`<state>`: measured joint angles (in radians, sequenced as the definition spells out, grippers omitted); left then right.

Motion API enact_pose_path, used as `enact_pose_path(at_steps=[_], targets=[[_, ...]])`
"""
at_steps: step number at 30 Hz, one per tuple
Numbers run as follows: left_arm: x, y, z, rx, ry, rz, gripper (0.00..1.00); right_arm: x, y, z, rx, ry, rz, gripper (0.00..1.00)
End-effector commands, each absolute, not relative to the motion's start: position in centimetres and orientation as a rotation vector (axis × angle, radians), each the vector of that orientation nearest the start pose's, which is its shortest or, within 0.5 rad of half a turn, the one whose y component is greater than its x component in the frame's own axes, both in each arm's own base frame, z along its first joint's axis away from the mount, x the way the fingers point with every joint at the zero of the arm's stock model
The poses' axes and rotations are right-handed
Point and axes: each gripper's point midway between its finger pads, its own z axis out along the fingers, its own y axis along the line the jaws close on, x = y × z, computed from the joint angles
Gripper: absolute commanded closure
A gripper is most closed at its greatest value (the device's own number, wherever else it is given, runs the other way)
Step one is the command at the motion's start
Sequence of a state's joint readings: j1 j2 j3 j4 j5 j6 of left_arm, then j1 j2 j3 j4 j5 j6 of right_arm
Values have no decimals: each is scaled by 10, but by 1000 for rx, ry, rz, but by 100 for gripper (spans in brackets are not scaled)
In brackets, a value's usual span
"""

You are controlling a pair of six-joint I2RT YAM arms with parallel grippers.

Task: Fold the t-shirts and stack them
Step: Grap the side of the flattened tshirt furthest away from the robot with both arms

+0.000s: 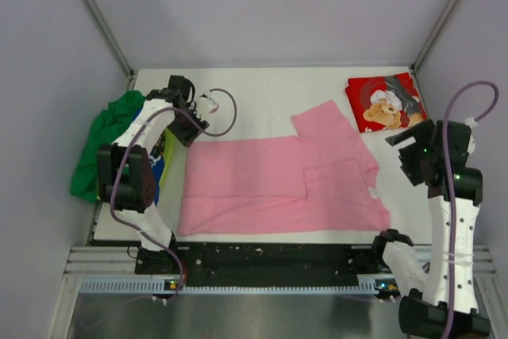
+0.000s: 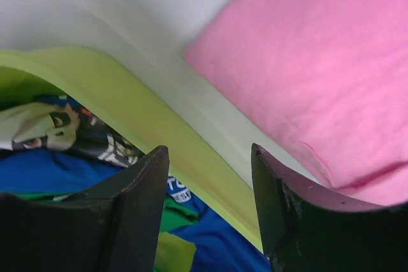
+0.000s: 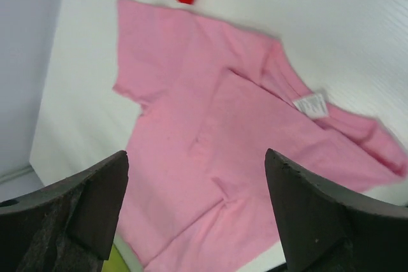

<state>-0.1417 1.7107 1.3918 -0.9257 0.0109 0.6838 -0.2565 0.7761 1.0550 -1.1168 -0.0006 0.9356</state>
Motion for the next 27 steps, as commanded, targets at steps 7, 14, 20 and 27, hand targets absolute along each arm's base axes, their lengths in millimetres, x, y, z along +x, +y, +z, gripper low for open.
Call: enact_pose_path(at_steps=[7,14,20,27], targets=[[397,-38,108,1266,2497,-12,47,411,40,250,323,2253,252,18],[405,-37,96,1360,2530,-104,51,508,72,160,63,2463,159,20],[414,-38,85,1389,2555,-129,48,557,87,87,-18,2540,123,27],[406,-40,75,1461,2558,-178,44,556,90,36,-46,2620,37,28]])
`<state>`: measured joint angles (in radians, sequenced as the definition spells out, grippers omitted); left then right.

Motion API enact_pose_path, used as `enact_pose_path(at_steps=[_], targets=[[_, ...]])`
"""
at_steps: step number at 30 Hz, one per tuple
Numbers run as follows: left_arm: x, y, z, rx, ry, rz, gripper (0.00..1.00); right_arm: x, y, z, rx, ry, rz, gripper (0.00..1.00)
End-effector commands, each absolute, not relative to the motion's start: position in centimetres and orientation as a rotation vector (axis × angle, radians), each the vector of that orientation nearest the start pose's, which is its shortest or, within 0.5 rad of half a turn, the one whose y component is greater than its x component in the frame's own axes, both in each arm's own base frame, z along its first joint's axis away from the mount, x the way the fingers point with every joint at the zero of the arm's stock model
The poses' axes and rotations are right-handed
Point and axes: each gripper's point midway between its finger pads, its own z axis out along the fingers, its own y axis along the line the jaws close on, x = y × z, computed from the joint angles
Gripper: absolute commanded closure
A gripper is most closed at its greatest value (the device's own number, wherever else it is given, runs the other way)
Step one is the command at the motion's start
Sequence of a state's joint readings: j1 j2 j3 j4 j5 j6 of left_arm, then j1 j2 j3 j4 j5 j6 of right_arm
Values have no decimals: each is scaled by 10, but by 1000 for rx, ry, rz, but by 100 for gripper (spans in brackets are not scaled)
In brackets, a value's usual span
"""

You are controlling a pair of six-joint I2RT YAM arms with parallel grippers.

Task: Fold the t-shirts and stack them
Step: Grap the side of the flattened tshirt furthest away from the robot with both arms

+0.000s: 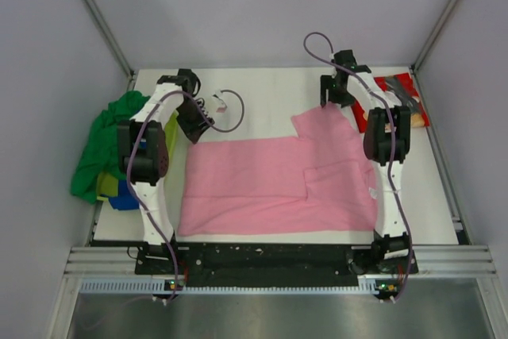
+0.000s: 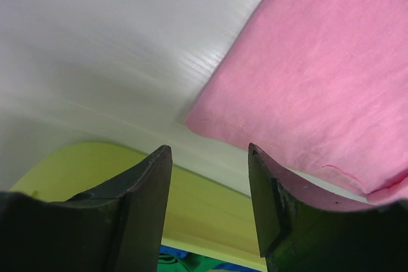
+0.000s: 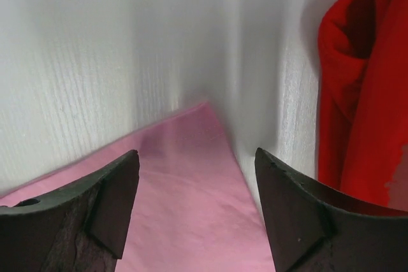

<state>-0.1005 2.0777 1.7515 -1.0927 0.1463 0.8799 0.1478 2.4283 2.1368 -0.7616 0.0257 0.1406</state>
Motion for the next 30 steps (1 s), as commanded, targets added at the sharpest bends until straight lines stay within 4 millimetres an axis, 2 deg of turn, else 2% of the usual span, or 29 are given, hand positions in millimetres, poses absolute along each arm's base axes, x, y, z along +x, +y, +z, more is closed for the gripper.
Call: enact_pose_path(at_steps=[1,3,6,9,11,13,17,20,24,28,30], targets=[[406,-40,72,1469,2558,-186,44,554,94,32,-63,2630,53,28],[405,-42,70,1476,2552,-204,43,552,102,25,-104,2644,73,31],[405,-46,68,1506,2532,-237,42,554,109,27,-156,2636,40,47],[408,-43,63,1515,2537,-221,41,554,106,32,-179,2627,7,72],[413,-43,61,1526,2529,-208,41,552,108,40,-195,2622,22,100],[415,-46,57,1555,2529,-197,41,551,109,55,-191,2600,43,100],[402,-56,45,1699,2516,-217,41,546,120,97,-195,2538,134,100],[409,-50,37,1693,2540,-152,42,542,126,125,-187,2494,200,100],[430,-37,37,1591,2575,-68,42,532,128,148,-186,2466,226,100],[417,-38,26,1652,2602,-100,42,513,126,167,-174,2452,242,100],[412,-37,19,1669,2612,-108,42,499,123,167,-166,2468,241,100]])
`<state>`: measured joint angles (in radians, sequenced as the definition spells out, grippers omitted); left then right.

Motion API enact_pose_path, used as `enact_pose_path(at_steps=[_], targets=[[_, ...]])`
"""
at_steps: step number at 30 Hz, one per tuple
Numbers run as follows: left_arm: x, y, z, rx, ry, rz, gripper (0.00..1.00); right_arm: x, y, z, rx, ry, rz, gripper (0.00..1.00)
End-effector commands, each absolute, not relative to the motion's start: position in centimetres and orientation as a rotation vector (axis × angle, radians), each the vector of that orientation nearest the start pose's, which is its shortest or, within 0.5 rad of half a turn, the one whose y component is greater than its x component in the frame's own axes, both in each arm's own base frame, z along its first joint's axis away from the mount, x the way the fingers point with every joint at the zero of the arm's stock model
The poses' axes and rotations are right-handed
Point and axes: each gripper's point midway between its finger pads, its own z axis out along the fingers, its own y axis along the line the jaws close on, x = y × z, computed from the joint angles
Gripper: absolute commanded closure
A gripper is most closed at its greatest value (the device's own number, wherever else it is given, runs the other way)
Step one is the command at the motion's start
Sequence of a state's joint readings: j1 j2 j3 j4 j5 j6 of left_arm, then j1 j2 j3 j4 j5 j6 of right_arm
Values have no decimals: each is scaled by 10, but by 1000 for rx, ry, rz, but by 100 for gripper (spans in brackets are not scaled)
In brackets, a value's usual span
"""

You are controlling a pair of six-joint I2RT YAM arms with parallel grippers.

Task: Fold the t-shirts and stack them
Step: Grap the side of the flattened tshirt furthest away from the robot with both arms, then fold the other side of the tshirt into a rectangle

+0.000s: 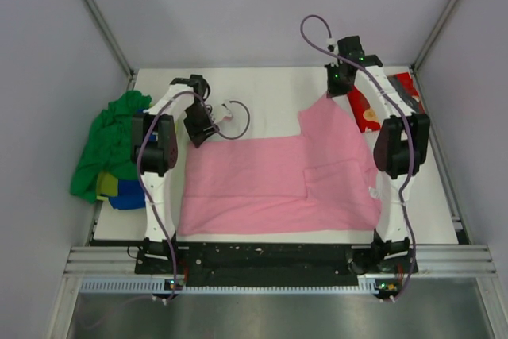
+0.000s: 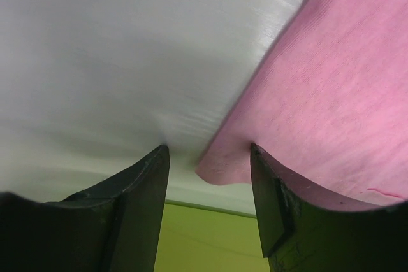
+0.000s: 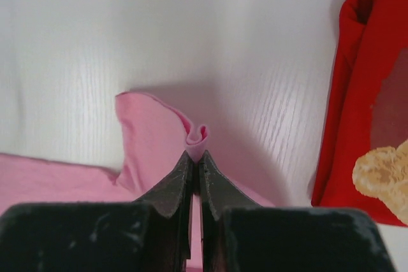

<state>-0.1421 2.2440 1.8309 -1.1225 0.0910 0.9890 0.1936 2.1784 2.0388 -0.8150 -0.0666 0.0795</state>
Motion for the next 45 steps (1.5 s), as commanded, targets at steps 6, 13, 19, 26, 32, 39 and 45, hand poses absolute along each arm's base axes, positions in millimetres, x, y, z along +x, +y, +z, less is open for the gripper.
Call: enact_pose_path(at_steps=[6,13,19,26,32,39,45], targets=[[395,-47,25,1683,2603,-234,100,460,119,181,-168,2473,270,100],[387,-45,65,1573,2513,-112,100,393,114,192,-188,2491,322,100],[353,-42,97,1543,2410,-45,100,315,97,188,-163,2580,311,100],[292,-45,102,1606,2359,-122,100,226,78,151,-6,2779,282,100],[252,-41,78,1696,2379,-190,100,186,71,120,161,2929,241,100],[234,-34,57,1762,2432,-204,100,175,46,99,293,2985,11,100],[245,-30,62,1760,2418,-134,100,173,30,101,325,2985,-135,100]])
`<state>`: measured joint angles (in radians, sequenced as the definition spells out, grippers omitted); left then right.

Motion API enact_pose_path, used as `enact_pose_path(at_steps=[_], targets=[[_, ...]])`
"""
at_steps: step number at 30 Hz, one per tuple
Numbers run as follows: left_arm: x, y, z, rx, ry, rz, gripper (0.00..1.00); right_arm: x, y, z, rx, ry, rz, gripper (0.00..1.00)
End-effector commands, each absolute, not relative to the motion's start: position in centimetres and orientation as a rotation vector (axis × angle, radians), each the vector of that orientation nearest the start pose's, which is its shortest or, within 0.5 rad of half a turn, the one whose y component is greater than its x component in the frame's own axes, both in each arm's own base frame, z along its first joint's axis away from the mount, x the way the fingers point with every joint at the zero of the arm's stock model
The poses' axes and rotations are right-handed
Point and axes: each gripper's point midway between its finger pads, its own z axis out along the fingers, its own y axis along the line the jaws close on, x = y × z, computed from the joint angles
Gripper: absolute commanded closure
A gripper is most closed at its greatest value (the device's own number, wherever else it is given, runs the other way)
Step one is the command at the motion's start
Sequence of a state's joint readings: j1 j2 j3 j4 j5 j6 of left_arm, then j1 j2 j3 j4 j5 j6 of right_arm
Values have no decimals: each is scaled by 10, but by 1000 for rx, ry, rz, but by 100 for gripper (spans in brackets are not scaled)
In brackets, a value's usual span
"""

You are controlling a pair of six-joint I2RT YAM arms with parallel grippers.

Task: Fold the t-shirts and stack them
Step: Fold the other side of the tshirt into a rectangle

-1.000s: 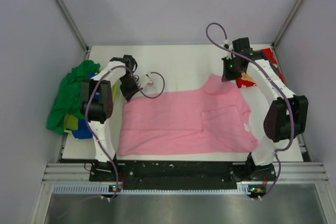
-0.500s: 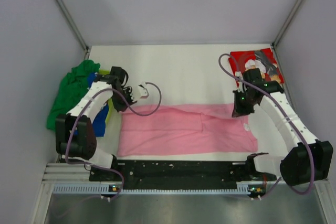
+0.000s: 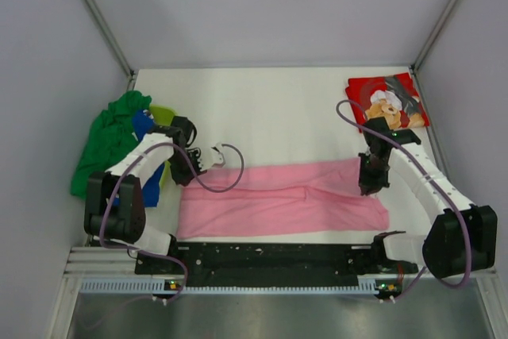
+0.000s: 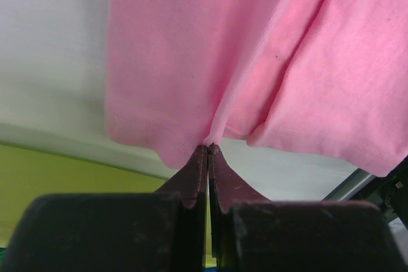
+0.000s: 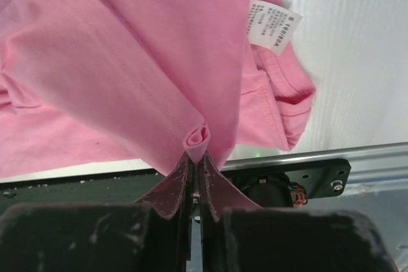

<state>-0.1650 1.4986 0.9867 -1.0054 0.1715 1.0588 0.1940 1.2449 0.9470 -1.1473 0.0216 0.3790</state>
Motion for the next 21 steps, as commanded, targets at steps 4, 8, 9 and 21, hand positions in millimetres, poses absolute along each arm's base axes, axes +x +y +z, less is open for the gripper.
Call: enact_pose_path(at_steps=[4,8,9,21], targets=[[250,-28,73,1784,2383,-94,100,173,20,107,344,2970,-211,100],[244,-23,62,1810,2432,-94,100,170,27,96,316,3037,-167,100],[243,-22,59,1810,2445,-98,100,169,27,95,313,3048,-173,100],[233,-38,96,1852,2375,-256,53,201,36,116,286,2924,-132,46]])
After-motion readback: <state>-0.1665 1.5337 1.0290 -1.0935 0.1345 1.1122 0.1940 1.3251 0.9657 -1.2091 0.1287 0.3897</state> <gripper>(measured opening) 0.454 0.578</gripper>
